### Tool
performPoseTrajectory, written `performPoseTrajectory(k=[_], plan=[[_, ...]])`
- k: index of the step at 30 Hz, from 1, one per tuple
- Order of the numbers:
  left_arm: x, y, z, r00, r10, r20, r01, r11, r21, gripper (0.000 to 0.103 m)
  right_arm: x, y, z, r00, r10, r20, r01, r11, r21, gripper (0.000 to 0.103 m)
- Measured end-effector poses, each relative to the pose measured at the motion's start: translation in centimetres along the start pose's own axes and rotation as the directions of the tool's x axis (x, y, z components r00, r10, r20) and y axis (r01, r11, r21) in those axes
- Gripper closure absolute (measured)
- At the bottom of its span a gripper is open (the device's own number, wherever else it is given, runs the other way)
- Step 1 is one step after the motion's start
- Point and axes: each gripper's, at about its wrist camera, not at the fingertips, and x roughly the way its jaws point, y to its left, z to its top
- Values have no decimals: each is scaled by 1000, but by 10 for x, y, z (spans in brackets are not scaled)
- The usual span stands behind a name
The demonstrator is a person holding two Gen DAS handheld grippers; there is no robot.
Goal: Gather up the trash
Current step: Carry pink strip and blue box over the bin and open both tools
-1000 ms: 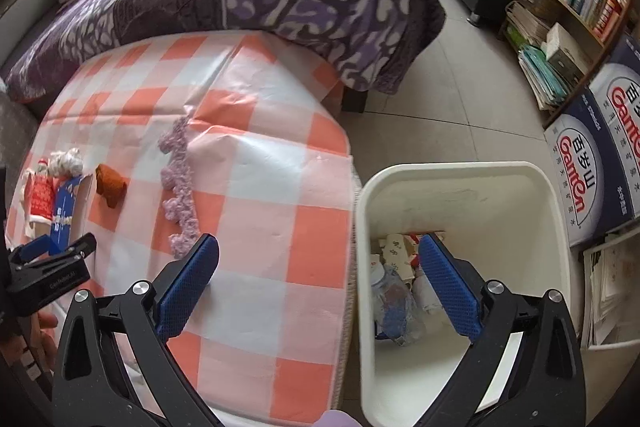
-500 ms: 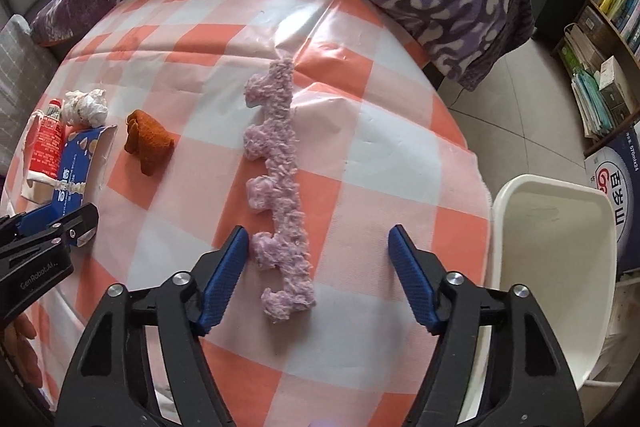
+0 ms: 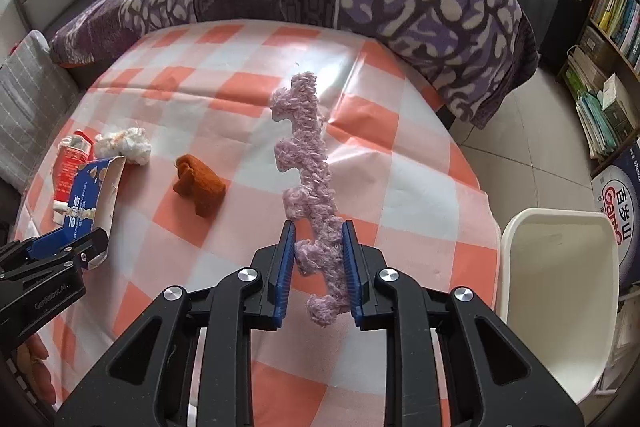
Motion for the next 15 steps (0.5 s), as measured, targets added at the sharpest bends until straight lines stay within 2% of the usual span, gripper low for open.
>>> performPoseTrajectory(k=[6,11,15], plan=[[-28,1,4,993,16,114,-12,999,-34,50,-25,3,5,992,-2,123,3,1000,-4,81],[-54,-3,6,970,66,232,-54,997,-59,49,-42,0,8,980,-14,197,10,1000,21,81],[-69,-8,6,950,96,296,-78,994,-72,49,-52,-4,9,971,-29,236,20,999,37,80]])
